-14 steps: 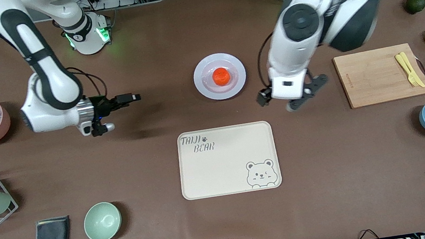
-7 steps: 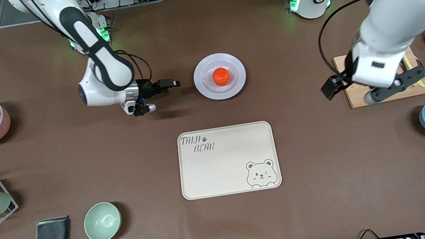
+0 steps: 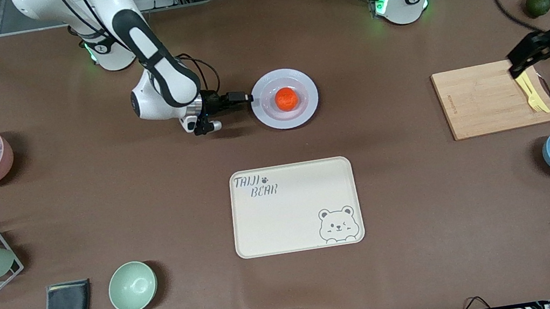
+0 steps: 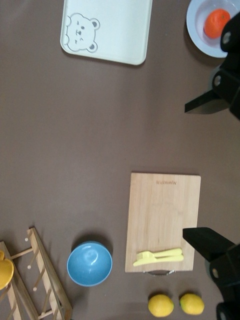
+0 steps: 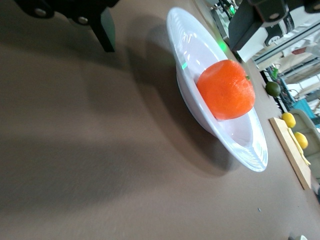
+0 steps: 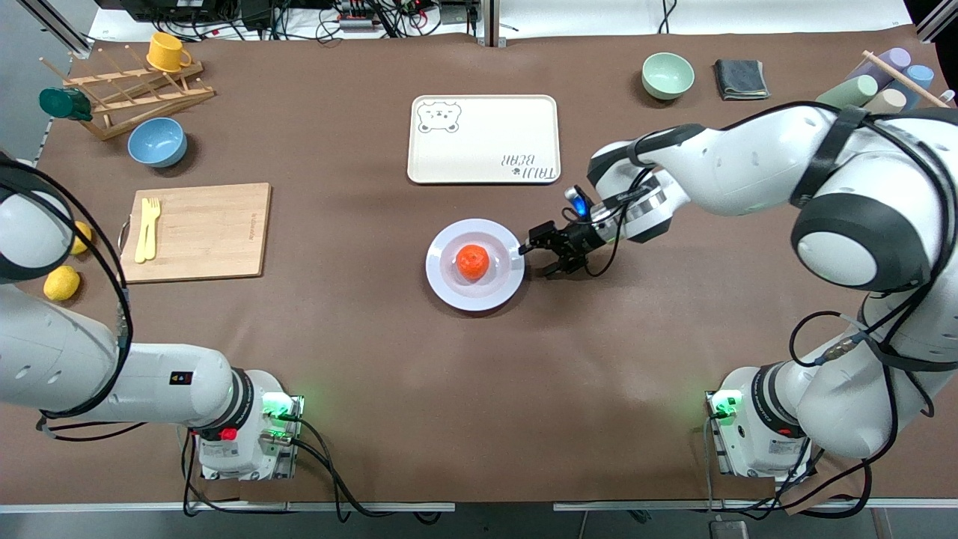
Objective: Place orange and plate with both arms
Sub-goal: 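Grasp the plate rim with the right gripper while the left gripper withdraws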
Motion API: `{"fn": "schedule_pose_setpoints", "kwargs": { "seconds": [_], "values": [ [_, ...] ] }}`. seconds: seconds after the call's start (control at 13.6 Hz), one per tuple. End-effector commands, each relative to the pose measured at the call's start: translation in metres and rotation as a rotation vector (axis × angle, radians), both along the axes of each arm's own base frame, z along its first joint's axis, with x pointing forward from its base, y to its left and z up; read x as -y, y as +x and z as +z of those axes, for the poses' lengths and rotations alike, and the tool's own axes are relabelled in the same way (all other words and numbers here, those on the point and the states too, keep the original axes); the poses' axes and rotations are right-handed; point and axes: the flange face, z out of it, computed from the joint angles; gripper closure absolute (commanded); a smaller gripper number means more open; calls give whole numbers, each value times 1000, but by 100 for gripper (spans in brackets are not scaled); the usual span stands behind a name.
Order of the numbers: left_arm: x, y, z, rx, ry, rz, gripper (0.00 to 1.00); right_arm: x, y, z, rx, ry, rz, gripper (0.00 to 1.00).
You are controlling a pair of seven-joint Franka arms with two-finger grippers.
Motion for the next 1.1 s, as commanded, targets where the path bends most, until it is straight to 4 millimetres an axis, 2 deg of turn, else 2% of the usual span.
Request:
{"fn": "schedule_pose_setpoints", "kwargs": {
  "seconds": [0.0,0.22,0.44,0.51,0.59,0.66,1.03],
  "values": [
    [8,-9,3,-11,-12,-40,0,-24,1,-14,41,-8,-39,0],
    [8,-11,2,-25,-11,-44,0,-49,-7,-11,46,6,-64,0],
    [12,-11,0,-29,-9,-46,0,-61,-12,-16,47,2,-65,0],
    [13,-11,-1,-31,-9,-52,0,-65,-13,-14,70,-28,-73,16],
    [14,-11,-1,-31,-9,-53,0,-72,-16,-11,90,-55,-89,65],
    [14,-12,-1,-34,-9,-55,0,-78,-20,-10,95,-62,-98,100],
    [7,-12,0,-41,-7,-65,0,-84,-12,-2,99,-39,-120,100]
  ]
}}
